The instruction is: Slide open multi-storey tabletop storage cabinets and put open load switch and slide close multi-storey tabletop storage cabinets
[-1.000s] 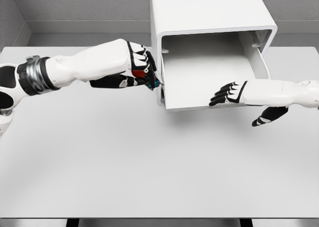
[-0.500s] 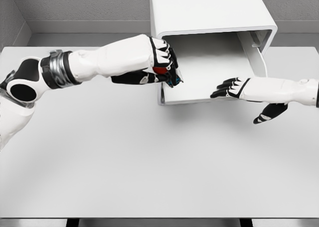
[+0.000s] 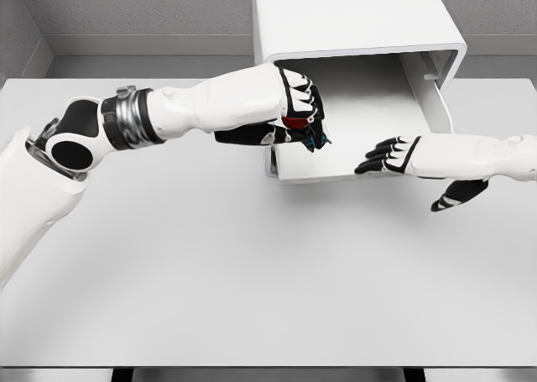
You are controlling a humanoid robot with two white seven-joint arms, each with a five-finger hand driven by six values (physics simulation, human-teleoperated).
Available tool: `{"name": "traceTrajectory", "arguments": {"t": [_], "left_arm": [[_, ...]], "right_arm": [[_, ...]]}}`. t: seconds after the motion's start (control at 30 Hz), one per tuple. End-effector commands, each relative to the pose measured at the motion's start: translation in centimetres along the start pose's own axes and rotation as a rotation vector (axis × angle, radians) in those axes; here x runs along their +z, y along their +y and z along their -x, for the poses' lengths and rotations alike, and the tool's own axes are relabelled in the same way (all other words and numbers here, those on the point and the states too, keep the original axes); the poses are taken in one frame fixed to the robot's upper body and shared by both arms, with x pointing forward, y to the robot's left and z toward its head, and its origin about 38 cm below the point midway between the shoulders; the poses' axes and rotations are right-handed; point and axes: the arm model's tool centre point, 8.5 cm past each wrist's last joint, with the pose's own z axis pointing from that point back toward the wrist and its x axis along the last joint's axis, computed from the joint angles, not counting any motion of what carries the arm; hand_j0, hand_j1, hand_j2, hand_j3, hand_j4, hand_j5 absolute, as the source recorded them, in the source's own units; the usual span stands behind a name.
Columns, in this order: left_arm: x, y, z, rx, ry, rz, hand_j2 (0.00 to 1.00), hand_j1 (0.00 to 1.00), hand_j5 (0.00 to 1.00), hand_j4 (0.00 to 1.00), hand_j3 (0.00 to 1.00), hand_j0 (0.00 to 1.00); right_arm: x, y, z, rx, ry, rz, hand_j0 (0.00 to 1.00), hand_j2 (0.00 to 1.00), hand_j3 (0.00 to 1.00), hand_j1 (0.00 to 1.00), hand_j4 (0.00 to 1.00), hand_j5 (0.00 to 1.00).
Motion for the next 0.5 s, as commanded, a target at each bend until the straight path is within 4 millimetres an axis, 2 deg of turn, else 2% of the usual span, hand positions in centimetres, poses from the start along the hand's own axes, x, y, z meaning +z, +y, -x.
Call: {"name": "traceTrajectory", "arguments": {"t": [0.0, 0.4, 0.47], "left_arm": [[0.0, 0.0, 0.0, 0.007, 0.0, -0.001, 0.43, 0.43, 0.43, 0.43, 0.43, 0.43], [-0.6, -0.3, 0.3, 0.018, -0.005, 0.004, 0.43, 0.43, 0.43, 0.43, 0.43, 0.43], [-0.9, -0.3, 0.2, 0.021, -0.01, 0.0, 0.43, 0.43, 0.43, 0.43, 0.43, 0.43]], "right_arm": [[0.2, 0.1, -0.3, -0.006, -0.021, 0.0, 1.0, 1.0, 1.0, 1.0, 1.0, 1.0], [2.2, 0.1, 0.1, -0.003, 0.029, -0.018, 1.0, 1.0, 1.0, 1.0, 1.0, 1.0], [2.8, -0.6, 0.2, 0.011, 0.042, -0.002, 1.0, 1.0, 1.0, 1.0, 1.0, 1.0]]}}
